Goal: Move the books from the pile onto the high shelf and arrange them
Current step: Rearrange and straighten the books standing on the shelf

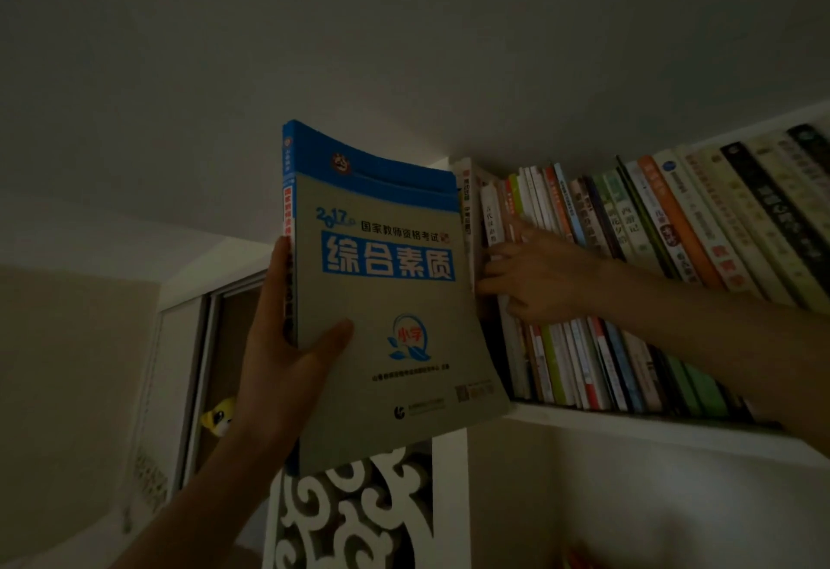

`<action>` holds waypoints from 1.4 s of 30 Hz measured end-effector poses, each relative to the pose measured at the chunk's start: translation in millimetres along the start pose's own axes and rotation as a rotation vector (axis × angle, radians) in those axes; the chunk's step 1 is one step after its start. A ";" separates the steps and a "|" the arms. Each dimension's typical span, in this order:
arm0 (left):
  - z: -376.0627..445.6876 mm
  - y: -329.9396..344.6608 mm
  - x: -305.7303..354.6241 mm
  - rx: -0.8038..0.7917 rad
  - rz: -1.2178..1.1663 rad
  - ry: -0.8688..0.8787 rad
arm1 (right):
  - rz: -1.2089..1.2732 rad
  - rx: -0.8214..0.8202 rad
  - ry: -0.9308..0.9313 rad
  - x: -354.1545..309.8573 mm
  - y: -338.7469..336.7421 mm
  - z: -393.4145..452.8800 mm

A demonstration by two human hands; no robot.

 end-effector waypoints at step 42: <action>-2.7 60.3 33.1 -0.073 0.085 0.061 | 0.063 0.054 0.199 21.5 -34.5 -28.2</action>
Point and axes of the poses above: each hand's wrist, its own z-axis towards the middle knuckle, its own y-axis out of the palm, x = y × z, the point moved 7 cm from there along z, towards the middle knuckle, and after that the axes turned 15 degrees about -z, right-handed, at the moved point
